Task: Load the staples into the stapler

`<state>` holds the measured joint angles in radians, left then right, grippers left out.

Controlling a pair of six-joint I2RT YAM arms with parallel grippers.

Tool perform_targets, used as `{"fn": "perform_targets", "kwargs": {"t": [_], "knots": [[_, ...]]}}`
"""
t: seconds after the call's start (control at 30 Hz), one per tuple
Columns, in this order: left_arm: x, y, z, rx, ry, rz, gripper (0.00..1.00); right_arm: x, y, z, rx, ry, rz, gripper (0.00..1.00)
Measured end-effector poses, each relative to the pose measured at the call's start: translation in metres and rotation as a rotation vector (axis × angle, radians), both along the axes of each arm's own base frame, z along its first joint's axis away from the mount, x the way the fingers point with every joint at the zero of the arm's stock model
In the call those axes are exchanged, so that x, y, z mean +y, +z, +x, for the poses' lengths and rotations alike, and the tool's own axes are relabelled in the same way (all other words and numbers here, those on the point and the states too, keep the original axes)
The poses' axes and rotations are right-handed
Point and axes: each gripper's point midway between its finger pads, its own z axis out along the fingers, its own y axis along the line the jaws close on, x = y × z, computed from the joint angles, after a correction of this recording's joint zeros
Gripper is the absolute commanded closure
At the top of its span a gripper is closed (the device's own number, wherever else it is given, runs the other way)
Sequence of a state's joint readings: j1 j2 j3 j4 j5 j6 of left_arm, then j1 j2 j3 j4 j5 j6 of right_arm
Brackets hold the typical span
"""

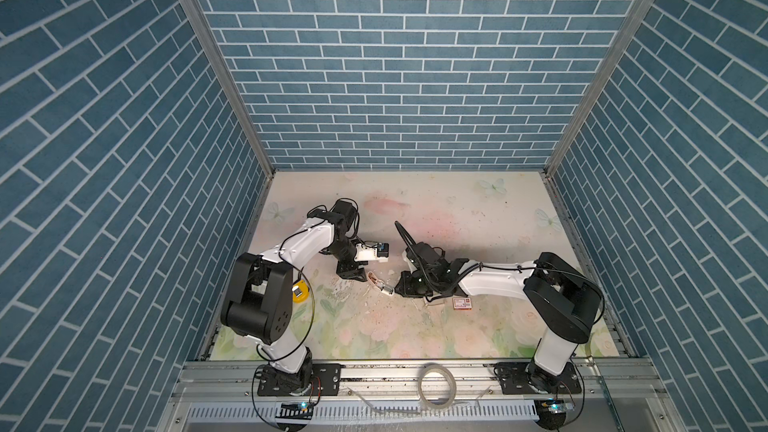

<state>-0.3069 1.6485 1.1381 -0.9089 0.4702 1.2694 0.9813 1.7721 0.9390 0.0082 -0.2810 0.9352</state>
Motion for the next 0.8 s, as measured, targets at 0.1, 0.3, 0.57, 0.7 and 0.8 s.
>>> {"fn": "perform_targets", "kwargs": {"t": [0.1,0.3,0.57,0.7,0.8], "knots": [[0.001,-0.004,-0.001,-0.002,-0.008,0.004,0.43,0.003,-0.001,0.001,0.004,-0.003,0.011,0.81],[-0.004,-0.006,-0.003,-0.015,-0.04,0.004,0.48,0.003,-0.01,0.001,0.019,-0.005,0.001,0.82],[-0.008,-0.012,-0.008,-0.023,-0.07,0.02,0.56,0.003,-0.011,0.003,0.02,-0.008,0.011,0.82],[-0.007,-0.013,-0.007,-0.027,-0.07,0.027,0.6,0.004,-0.012,0.004,0.031,-0.017,0.018,0.82],[-0.007,-0.013,-0.008,-0.027,-0.071,0.027,0.63,0.005,-0.012,0.004,0.034,-0.017,0.025,0.83]]}}
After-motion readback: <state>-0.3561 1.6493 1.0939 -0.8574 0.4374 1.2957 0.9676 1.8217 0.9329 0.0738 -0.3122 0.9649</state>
